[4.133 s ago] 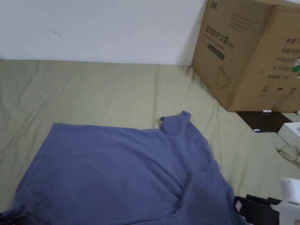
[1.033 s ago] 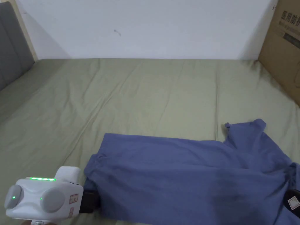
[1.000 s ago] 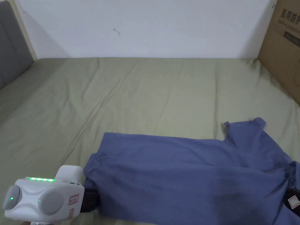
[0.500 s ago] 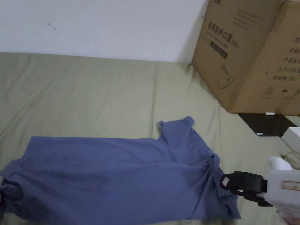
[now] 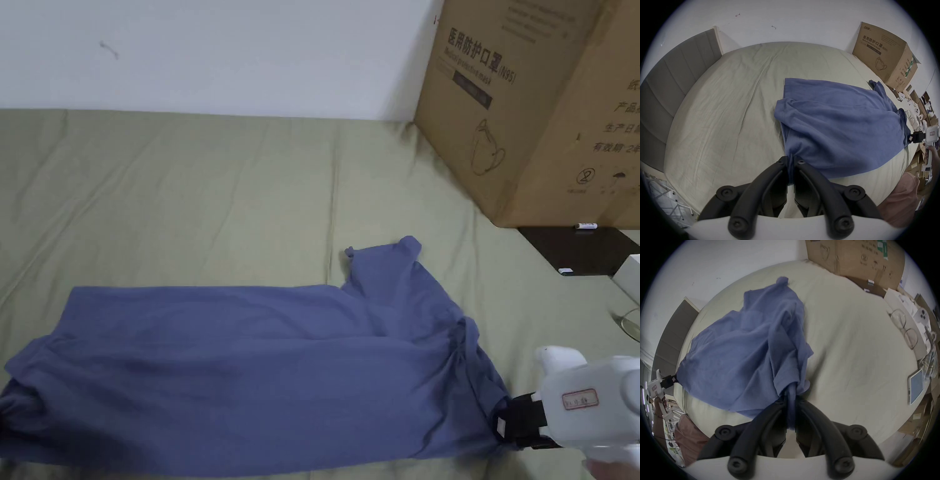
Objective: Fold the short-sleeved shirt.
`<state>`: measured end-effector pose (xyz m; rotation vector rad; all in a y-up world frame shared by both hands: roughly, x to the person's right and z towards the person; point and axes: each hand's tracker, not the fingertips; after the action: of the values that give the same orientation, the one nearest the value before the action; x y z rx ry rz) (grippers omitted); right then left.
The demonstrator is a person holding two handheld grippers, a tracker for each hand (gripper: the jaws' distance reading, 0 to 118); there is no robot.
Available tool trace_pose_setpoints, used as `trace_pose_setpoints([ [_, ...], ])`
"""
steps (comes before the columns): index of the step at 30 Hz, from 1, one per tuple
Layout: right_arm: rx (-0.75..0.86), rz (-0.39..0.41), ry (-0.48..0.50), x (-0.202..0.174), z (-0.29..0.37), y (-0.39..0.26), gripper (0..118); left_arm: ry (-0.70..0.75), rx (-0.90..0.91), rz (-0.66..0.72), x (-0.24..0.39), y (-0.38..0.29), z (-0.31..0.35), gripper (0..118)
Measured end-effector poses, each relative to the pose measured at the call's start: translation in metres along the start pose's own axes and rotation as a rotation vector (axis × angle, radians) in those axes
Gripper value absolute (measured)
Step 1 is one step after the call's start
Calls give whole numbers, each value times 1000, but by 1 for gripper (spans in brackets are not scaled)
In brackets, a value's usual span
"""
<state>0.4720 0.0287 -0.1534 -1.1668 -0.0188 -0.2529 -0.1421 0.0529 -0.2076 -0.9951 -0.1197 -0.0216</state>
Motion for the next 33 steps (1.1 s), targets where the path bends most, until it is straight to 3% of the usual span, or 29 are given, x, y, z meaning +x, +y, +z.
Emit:
trace_pose_setpoints([
  [5, 57, 17, -9, 4, 38, -7, 7, 16, 21, -40, -4, -4, 26, 6],
  [10, 39, -28, -19, 20, 66, -41, 7, 22, -22, -69, -16, -37, 56, 6],
  [17, -44, -87, -12, 32, 44, -89, 8, -72, -94, -30, -30, -95, 56, 6],
  [18, -40, -84, 2, 31, 41, -91, 8, -77, -79, 2, -32, -98, 56, 11],
  [19, -9, -81, -2, 28, 41, -92, 9, -85, -55, 47, -35, -100, 59, 42],
  [20, 33, -78, -27, 25, 45, -91, 23, -100, -24, 77, -38, -100, 64, 82],
  [21, 60, -59, -66, 17, 53, -90, 54, -132, -19, 97, -42, -98, 69, 117],
  [22, 77, -40, -76, 8, 60, -89, 103, -133, -25, 108, -43, -96, 74, 113],
  [23, 98, -20, -73, 3, 67, -88, 118, -138, 108, 155, -44, -94, 82, 110],
  [27, 292, -8, -34, -36, 101, -69, 116, -91, 206, 149, -40, -83, 103, 115],
  [29, 374, -13, 70, -60, 111, -61, 114, -90, 282, 151, -28, -68, 113, 111],
  [30, 438, -14, 118, -68, 124, -57, 110, -73, 331, 145, -20, -65, 117, 98],
  [31, 511, -10, 153, -80, 128, -56, 92, -53, 392, 136, -13, -65, 118, 51],
  [32, 581, -9, 197, -95, 133, -54, 58, -23, 449, 117, -3, -63, 119, 7],
  [33, 618, 12, 231, -108, 135, -50, 11, 3, 483, 87, 1, -50, 121, 0],
])
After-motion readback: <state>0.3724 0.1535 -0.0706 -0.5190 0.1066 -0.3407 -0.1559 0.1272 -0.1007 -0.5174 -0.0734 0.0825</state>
